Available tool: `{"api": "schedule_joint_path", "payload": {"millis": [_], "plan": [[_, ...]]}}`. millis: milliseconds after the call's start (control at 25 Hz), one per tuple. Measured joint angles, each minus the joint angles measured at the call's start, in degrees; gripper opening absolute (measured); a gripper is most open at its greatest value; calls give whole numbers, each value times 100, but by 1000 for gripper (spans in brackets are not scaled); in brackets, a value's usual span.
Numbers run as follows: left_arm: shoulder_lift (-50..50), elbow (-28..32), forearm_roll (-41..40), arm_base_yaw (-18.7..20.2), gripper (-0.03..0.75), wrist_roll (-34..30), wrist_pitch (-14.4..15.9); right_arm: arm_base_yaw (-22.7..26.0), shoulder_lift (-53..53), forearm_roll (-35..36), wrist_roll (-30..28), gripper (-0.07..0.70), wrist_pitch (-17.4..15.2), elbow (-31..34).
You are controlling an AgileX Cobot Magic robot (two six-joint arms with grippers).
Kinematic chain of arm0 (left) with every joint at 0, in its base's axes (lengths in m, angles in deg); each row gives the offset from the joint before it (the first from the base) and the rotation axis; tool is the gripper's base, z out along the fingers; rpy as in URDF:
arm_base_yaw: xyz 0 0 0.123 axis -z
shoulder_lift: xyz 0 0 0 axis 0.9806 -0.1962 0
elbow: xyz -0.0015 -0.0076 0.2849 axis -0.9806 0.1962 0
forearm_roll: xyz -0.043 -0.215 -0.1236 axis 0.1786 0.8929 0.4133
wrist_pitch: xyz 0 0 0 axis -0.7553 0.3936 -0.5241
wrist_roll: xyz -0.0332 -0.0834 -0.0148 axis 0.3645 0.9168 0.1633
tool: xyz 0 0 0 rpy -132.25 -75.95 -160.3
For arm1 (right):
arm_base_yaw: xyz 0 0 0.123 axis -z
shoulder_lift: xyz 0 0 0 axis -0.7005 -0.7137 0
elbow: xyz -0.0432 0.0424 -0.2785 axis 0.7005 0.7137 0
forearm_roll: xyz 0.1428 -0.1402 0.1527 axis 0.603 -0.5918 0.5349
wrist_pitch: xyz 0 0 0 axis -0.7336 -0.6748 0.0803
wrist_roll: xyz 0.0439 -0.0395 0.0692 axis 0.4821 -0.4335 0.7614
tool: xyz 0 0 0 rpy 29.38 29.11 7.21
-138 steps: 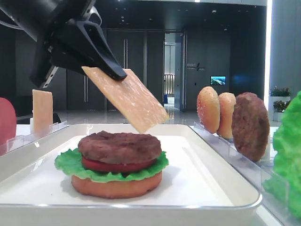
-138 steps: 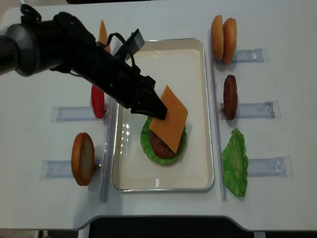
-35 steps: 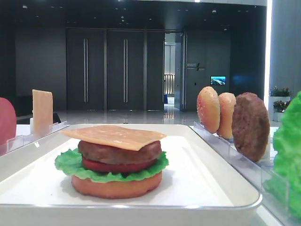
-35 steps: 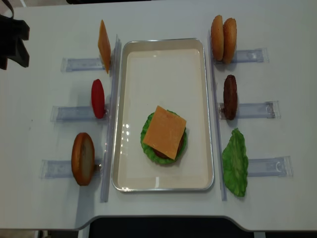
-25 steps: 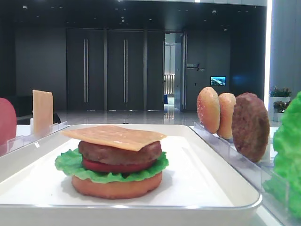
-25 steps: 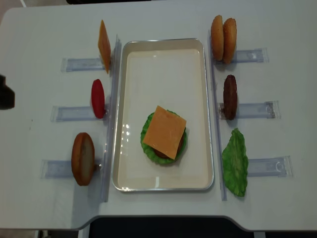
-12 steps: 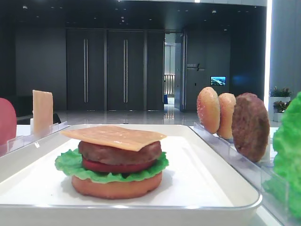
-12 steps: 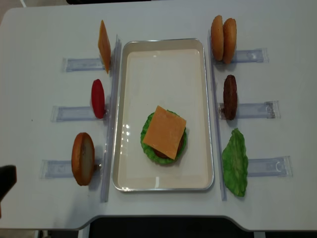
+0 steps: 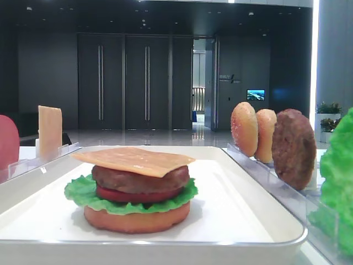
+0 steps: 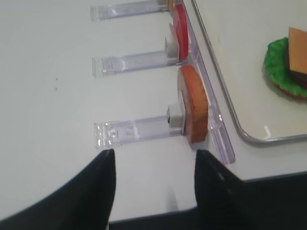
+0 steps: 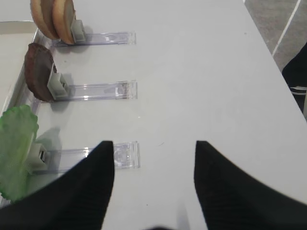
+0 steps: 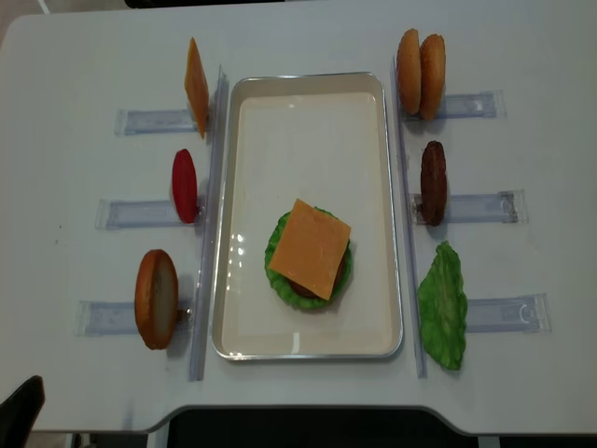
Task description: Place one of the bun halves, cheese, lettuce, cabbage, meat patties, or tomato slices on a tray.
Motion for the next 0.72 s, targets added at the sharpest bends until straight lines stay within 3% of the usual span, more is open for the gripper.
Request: {"api": "schedule_joint_path", "payload": {"millis": [240,720], "plan": [[194,173,-7,0,409,0,-397,0,0,0,0,363,0,0],[194,180,-7,0,409,5,-479,0,0,0,0,363,0,0]]}}
